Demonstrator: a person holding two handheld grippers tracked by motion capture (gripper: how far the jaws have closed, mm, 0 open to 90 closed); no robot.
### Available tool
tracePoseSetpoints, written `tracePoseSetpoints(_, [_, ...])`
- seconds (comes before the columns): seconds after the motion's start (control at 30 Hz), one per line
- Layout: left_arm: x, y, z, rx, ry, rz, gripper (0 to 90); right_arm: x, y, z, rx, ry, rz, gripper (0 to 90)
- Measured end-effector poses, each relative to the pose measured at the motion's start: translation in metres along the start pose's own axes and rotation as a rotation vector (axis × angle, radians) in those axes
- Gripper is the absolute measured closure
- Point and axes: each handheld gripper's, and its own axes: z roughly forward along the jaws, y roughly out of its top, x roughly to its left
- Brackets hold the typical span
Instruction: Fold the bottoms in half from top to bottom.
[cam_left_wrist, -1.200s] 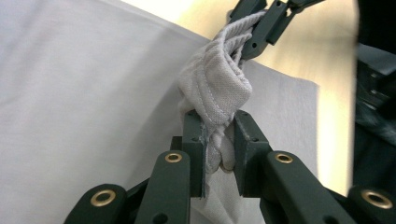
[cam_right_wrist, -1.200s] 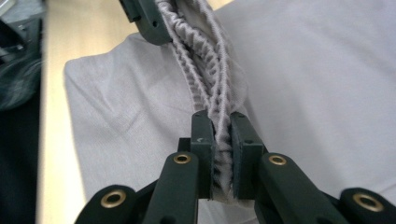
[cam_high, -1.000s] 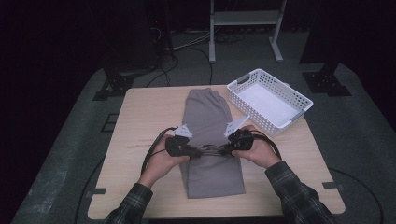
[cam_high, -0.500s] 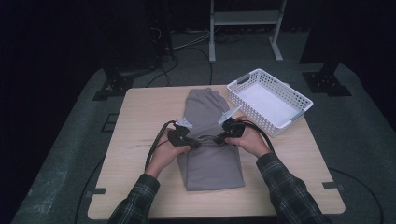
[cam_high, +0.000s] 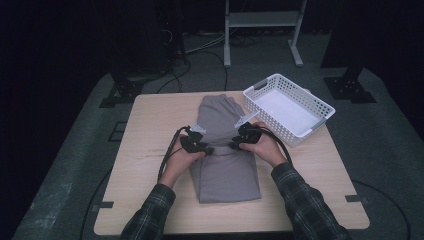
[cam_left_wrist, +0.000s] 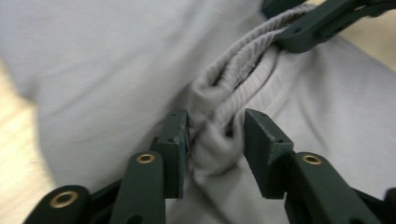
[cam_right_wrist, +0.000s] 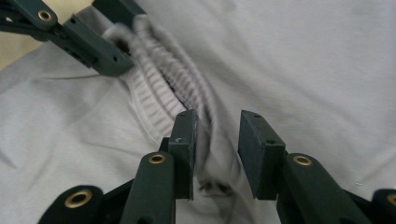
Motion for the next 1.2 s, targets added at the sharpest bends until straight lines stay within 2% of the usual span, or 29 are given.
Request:
tracePoseSetpoints(0.07, [0.002, 0.0, 0.0, -0.008, 0.041, -0.006, 55.4, -0.003, -0.001, -0.002, -0.003, -0.03, 0.004, 64.4])
tracePoseSetpoints(0.2, [0.008, 0.0, -0.005, -0.028, 0.094, -0.031, 50.1, -0.009, -0.003, -0.006, -0.006, -0.076, 0.021, 62.8])
tracePoseSetpoints(0.27, [0.011, -0.001, -0.008, -0.036, 0.103, -0.036, 50.0, -0.011, -0.004, -0.01, -0.015, -0.111, 0.028, 62.2])
tracePoseSetpoints(0.33, [0.012, -0.001, -0.013, -0.04, 0.12, -0.036, 49.7, -0.012, -0.004, -0.015, -0.033, -0.119, 0.034, 61.8])
tracePoseSetpoints(0.4, [0.011, -0.001, -0.017, -0.055, 0.11, -0.042, 48.4, -0.012, -0.003, -0.02, -0.045, -0.123, 0.03, 61.2])
tracePoseSetpoints(0.47, [0.01, -0.002, -0.019, -0.049, 0.102, -0.034, 47.3, -0.01, -0.004, -0.025, -0.058, -0.11, 0.029, 60.8])
tracePoseSetpoints(0.6, [0.002, -0.007, -0.026, -0.065, 0.062, 0.001, 43.6, -0.005, -0.007, -0.035, -0.082, -0.057, 0.038, 59.1])
tracePoseSetpoints(0.67, [-0.002, -0.01, -0.03, -0.061, 0.051, 0.018, 42.5, -0.002, -0.011, -0.037, -0.093, -0.037, 0.04, 59.0])
tracePoseSetpoints(0.7, [-0.004, -0.012, -0.032, -0.053, 0.032, 0.031, 42.4, -0.001, -0.014, -0.038, -0.098, -0.026, 0.035, 58.6])
tracePoseSetpoints(0.73, [-0.006, -0.013, -0.033, -0.033, 0.021, 0.042, 42.3, 0.001, -0.017, -0.039, -0.092, -0.005, 0.035, 58.2])
tracePoseSetpoints(0.8, [-0.01, -0.017, -0.036, -0.032, -0.001, 0.066, 42.0, 0.004, -0.023, -0.04, -0.085, 0.005, 0.018, 55.9])
tracePoseSetpoints(0.87, [-0.011, -0.018, -0.037, -0.034, -0.012, 0.069, 42.1, 0.007, -0.027, -0.042, -0.085, 0.009, 0.0, 52.9])
tracePoseSetpoints(0.9, [-0.015, -0.022, -0.04, -0.04, -0.05, 0.083, 42.7, 0.009, -0.031, -0.044, -0.091, 0.017, -0.005, 50.9])
tracePoseSetpoints(0.93, [-0.015, -0.022, -0.04, -0.04, -0.05, 0.083, 43.3, 0.011, -0.033, -0.046, -0.094, 0.025, -0.008, 49.3])
tracePoseSetpoints(0.97, [-0.018, -0.025, -0.042, -0.041, -0.078, 0.089, 43.7, 0.013, -0.036, -0.047, -0.097, 0.029, -0.01, 49.0])
tracePoseSetpoints(1.0, [-0.018, -0.025, -0.042, -0.041, -0.078, 0.089, 44.1, 0.013, -0.036, -0.047, -0.097, 0.029, -0.01, 49.0])
tracePoseSetpoints(1.03, [-0.022, -0.028, -0.045, -0.029, -0.095, 0.119, 44.7, 0.016, -0.041, -0.049, -0.093, 0.044, -0.014, 47.4])
tracePoseSetpoints(1.13, [-0.027, -0.031, -0.048, -0.03, -0.106, 0.131, 46.8, 0.02, -0.047, -0.051, -0.086, 0.043, -0.021, 48.2])
tracePoseSetpoints(1.17, [-0.032, -0.034, -0.05, -0.031, -0.112, 0.157, 46.4, 0.023, -0.053, -0.053, -0.082, 0.05, -0.018, 47.0])
tracePoseSetpoints(1.2, [-0.032, -0.034, -0.05, -0.031, -0.112, 0.157, 45.4, 0.025, -0.055, -0.054, -0.08, 0.051, -0.015, 45.5])
